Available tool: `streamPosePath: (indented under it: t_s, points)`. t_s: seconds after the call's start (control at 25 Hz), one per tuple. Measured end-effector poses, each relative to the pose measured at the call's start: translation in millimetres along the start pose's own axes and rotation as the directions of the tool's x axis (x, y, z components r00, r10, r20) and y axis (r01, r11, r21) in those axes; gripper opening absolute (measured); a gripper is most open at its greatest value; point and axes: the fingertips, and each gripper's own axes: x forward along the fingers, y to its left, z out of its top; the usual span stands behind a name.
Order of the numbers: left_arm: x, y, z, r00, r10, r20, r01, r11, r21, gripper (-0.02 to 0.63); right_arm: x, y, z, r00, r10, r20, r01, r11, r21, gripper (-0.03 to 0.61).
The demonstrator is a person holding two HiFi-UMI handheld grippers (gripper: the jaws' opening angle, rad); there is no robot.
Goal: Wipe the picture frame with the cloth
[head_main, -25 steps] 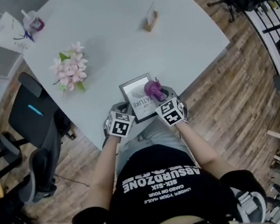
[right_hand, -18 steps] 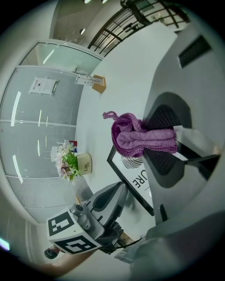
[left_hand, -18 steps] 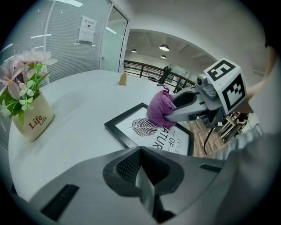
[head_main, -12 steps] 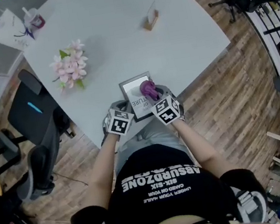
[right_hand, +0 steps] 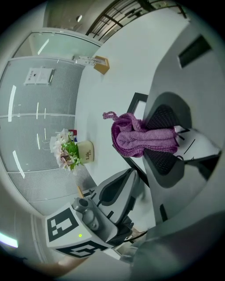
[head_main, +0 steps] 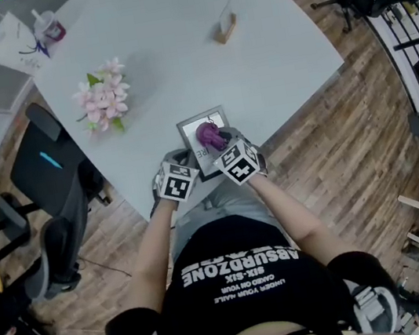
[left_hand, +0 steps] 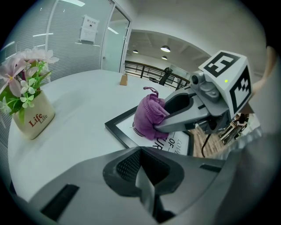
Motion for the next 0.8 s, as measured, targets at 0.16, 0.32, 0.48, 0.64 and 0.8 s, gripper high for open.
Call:
streamPosePath:
  t_s: [0.16,0.32,0.48,0.64,0.8]
  points:
    - [1,0,-1,1.000,0.001,0.000,-0.001,1.000,0.001,0.015,6,11,6,0.999,0.041,-0.009,-0.041,0.999,-0.016,0.135]
    - [1,0,-1,1.000,0.004,0.001,-0.004,1.000,0.001,0.015,9,18,11,0.998,0.057,-0.012,-0.058,0.998,-0.028,0.135]
    - [1,0,-1,1.000,0.006,0.004,-0.006,1.000,-0.002,0.015,12,22,14,0.998,0.059,-0.011,-0.059,0.998,-0.037,0.135]
    - [1,1,-1,1.000,0.010,0.007,-0.010,1.000,-0.004,0.015,13,24,16,0.998,0.061,-0.011,-0.061,0.997,-0.045,0.135]
    - [0,1,-1,1.000,0.014,0.009,-0.014,1.000,-0.006,0.015,11,26,12,0.998,0.069,-0.003,-0.069,0.997,-0.031,0.135]
